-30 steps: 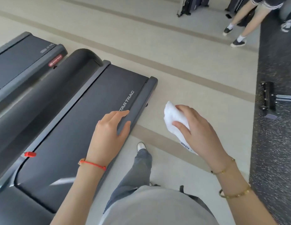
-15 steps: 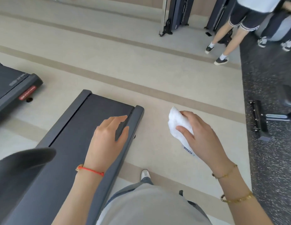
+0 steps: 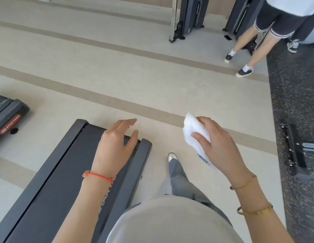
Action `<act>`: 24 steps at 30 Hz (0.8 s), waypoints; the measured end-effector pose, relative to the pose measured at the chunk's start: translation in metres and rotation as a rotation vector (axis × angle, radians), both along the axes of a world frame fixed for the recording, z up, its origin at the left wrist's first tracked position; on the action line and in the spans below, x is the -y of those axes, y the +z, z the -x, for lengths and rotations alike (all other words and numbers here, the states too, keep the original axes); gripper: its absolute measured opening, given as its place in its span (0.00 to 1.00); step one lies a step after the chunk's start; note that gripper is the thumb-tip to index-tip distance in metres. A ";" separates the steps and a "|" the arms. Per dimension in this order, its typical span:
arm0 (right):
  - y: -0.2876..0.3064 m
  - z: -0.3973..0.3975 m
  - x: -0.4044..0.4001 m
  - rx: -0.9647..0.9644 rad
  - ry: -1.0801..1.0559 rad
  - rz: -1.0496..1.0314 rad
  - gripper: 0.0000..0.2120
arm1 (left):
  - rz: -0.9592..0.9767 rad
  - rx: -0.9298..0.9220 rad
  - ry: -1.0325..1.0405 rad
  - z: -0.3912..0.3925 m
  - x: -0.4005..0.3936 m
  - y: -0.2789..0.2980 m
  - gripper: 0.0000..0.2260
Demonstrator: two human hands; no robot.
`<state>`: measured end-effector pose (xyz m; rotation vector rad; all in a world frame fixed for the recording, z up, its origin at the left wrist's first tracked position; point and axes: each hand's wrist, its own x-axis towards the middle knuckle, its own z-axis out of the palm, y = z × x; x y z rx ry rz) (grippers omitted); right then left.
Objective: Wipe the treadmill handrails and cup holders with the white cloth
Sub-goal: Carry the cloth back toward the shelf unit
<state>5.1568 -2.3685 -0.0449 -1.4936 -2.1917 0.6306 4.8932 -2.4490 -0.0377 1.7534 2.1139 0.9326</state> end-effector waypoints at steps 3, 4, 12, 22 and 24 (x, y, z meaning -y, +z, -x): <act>0.004 0.011 -0.086 -0.001 0.019 -0.004 0.14 | -0.008 0.009 0.041 0.011 -0.077 0.002 0.13; 0.007 0.014 -0.115 0.001 0.026 -0.006 0.14 | -0.011 0.013 0.059 0.015 -0.103 0.004 0.13; 0.026 0.082 -0.328 0.034 0.166 -0.010 0.14 | -0.007 0.007 0.240 0.064 -0.265 0.019 0.13; 0.000 0.230 -0.527 0.022 0.332 -0.001 0.13 | -0.016 0.052 0.381 0.189 -0.434 -0.009 0.13; -0.001 0.272 -0.569 0.029 0.358 0.002 0.13 | -0.031 0.045 0.407 0.228 -0.472 -0.009 0.13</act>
